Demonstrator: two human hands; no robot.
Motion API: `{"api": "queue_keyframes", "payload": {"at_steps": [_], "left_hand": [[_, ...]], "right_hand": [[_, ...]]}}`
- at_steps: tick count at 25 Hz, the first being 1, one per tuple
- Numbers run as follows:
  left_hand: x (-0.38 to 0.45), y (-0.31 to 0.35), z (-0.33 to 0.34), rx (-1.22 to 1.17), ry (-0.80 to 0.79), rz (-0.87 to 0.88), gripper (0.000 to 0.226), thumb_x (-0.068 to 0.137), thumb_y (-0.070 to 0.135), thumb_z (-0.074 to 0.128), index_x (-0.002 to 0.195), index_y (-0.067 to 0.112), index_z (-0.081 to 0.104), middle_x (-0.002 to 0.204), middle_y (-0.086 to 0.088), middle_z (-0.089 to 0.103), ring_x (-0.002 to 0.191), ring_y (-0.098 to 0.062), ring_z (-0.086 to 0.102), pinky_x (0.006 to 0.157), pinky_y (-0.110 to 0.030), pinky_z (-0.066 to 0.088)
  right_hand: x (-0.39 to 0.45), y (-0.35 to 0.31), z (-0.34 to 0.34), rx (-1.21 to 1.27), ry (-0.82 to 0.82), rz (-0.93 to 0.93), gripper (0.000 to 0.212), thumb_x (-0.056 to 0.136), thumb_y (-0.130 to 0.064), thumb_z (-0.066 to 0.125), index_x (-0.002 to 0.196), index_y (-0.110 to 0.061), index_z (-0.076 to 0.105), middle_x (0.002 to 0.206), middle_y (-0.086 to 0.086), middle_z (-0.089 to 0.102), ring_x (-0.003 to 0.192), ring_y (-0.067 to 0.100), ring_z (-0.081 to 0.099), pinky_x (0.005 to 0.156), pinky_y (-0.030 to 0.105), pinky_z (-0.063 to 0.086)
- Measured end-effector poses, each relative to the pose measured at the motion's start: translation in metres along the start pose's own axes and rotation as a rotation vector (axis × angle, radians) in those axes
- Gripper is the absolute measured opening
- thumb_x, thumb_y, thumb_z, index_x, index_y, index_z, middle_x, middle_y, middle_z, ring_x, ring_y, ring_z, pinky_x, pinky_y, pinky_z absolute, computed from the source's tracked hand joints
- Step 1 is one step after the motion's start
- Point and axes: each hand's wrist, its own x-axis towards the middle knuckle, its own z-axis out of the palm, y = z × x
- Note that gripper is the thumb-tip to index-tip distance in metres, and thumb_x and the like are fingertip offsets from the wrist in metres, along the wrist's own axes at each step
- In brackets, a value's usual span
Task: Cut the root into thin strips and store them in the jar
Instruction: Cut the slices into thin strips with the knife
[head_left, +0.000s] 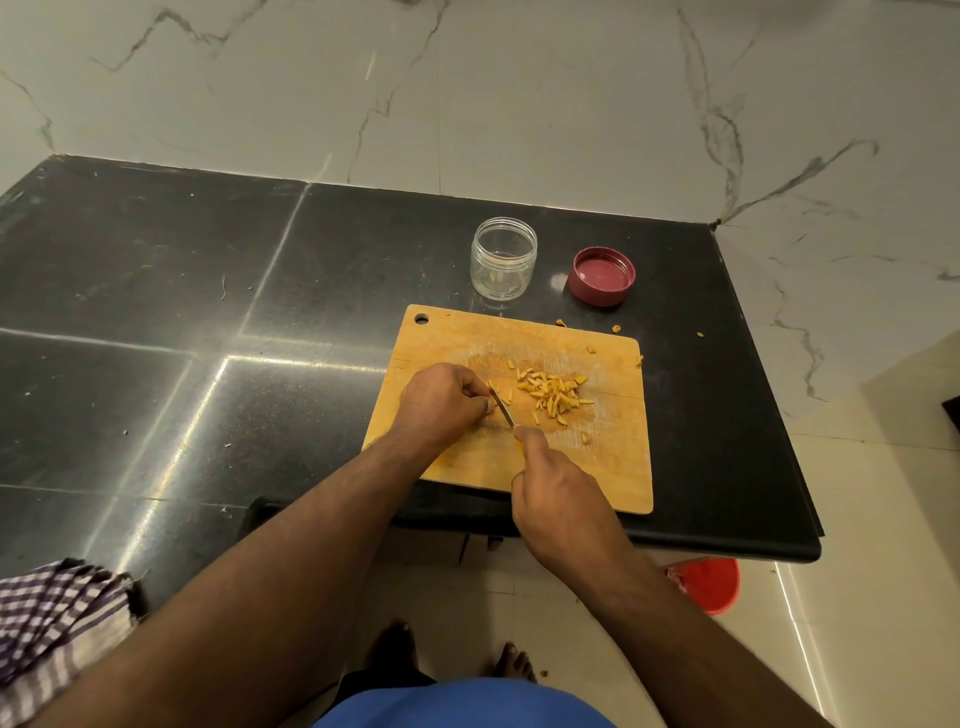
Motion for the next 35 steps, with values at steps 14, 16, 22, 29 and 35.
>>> {"api": "queue_keyframes", "payload": {"at_steps": [14, 16, 22, 29, 35], "left_hand": [[-0.005, 0.000, -0.003, -0.019, 0.005, -0.009, 0.016, 0.088, 0.025, 0.075, 0.103, 0.021, 0.077, 0.098, 0.007, 0.073, 0.087, -0.007, 0.062, 0.072, -0.023, 0.050], [-0.005, 0.001, -0.002, -0.020, 0.006, -0.016, 0.014, 0.088, 0.024, 0.075, 0.101, 0.021, 0.078, 0.096, 0.007, 0.073, 0.086, -0.007, 0.062, 0.069, -0.023, 0.049], [-0.005, 0.002, -0.002, -0.029, 0.013, -0.017, 0.010, 0.087, 0.021, 0.075, 0.096, 0.020, 0.079, 0.090, 0.006, 0.073, 0.082, -0.010, 0.064, 0.070, -0.027, 0.053], [-0.005, 0.002, -0.002, -0.019, 0.015, -0.017, 0.010, 0.087, 0.024, 0.076, 0.095, 0.020, 0.079, 0.087, 0.007, 0.072, 0.081, -0.008, 0.063, 0.071, -0.029, 0.055], [-0.005, 0.001, -0.003, -0.034, 0.010, -0.026, 0.012, 0.087, 0.024, 0.076, 0.099, 0.019, 0.077, 0.092, 0.007, 0.070, 0.084, -0.008, 0.061, 0.067, -0.022, 0.046]], "right_hand": [[-0.020, 0.004, -0.002, 0.083, 0.052, -0.003, 0.046, 0.102, -0.022, 0.037, 0.148, -0.025, 0.030, 0.107, -0.001, 0.060, 0.083, 0.012, 0.055, 0.068, 0.027, 0.039], [-0.013, 0.003, -0.001, 0.078, 0.039, 0.008, 0.046, 0.102, -0.022, 0.036, 0.148, -0.027, 0.028, 0.109, 0.000, 0.060, 0.084, 0.014, 0.057, 0.069, 0.030, 0.043], [-0.001, -0.001, 0.000, 0.032, -0.001, -0.006, 0.044, 0.102, -0.022, 0.034, 0.146, -0.026, 0.029, 0.109, 0.003, 0.060, 0.085, 0.020, 0.057, 0.071, 0.034, 0.044], [-0.023, 0.006, -0.002, 0.044, -0.014, 0.005, 0.042, 0.102, -0.022, 0.037, 0.144, -0.025, 0.031, 0.098, -0.001, 0.059, 0.079, 0.013, 0.055, 0.066, 0.026, 0.038], [-0.027, 0.009, -0.006, 0.067, 0.064, 0.016, 0.044, 0.103, -0.021, 0.038, 0.146, -0.026, 0.030, 0.099, -0.004, 0.058, 0.077, 0.009, 0.054, 0.059, 0.017, 0.033]]}}
